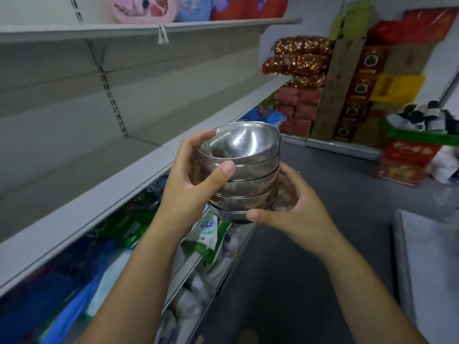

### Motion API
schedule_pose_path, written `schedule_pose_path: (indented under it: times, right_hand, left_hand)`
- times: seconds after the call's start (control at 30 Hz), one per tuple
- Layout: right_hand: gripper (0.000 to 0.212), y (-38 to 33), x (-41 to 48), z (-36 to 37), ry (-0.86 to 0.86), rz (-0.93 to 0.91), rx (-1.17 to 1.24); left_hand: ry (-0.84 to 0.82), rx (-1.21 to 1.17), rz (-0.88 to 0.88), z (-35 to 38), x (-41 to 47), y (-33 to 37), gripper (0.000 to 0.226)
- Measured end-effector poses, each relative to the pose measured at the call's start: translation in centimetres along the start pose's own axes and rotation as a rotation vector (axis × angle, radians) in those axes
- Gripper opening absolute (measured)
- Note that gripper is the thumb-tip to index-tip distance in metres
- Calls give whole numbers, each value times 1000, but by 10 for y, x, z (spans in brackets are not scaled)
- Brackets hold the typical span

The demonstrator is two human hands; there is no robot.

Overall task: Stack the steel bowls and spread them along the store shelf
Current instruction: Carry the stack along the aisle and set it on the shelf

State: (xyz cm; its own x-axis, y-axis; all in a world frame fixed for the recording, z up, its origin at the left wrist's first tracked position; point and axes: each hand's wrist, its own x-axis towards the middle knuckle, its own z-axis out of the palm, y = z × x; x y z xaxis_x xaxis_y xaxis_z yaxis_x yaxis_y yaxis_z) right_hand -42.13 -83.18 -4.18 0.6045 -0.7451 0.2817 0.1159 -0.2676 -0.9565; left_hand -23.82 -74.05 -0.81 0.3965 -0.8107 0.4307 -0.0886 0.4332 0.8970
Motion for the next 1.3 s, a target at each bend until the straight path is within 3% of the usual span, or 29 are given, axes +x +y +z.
schedule_pose_path:
  times: [0.33,0.73,1.3]
  right_hand:
    - [98,53,156,-62,-13,-13,-51]
    - [96,120,333,-152,33,4,33]
    - [99,235,607,-341,-137,-6,19]
  left_hand:
    - [71,-117,9,21,149,-72,65]
    - [-24,-57,-42,58,347,-166,62]
    - [162,41,-4,166,592,-322,57]
